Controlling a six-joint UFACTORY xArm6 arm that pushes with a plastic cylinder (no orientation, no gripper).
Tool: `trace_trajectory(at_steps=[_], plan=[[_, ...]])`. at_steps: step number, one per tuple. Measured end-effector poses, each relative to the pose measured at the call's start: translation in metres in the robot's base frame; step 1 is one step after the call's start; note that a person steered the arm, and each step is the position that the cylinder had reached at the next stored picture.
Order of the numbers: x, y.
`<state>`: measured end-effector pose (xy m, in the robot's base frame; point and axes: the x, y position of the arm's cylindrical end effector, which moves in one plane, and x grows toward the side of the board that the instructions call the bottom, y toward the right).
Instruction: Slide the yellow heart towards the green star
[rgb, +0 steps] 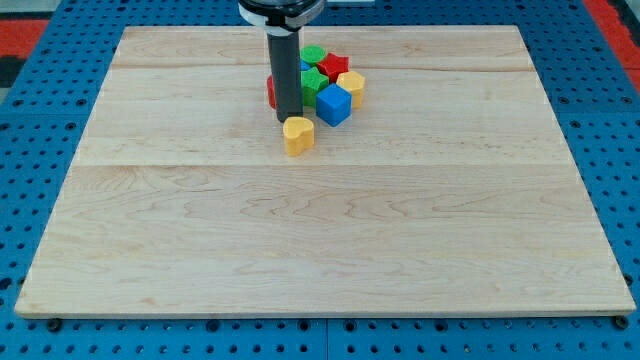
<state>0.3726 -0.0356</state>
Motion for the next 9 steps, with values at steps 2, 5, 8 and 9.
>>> trace_trajectory(at_steps=[2, 5, 8, 9], plan=[[0.009, 0.052], [0.073, 0.075], [0.084, 0.024], [0.069, 0.023]])
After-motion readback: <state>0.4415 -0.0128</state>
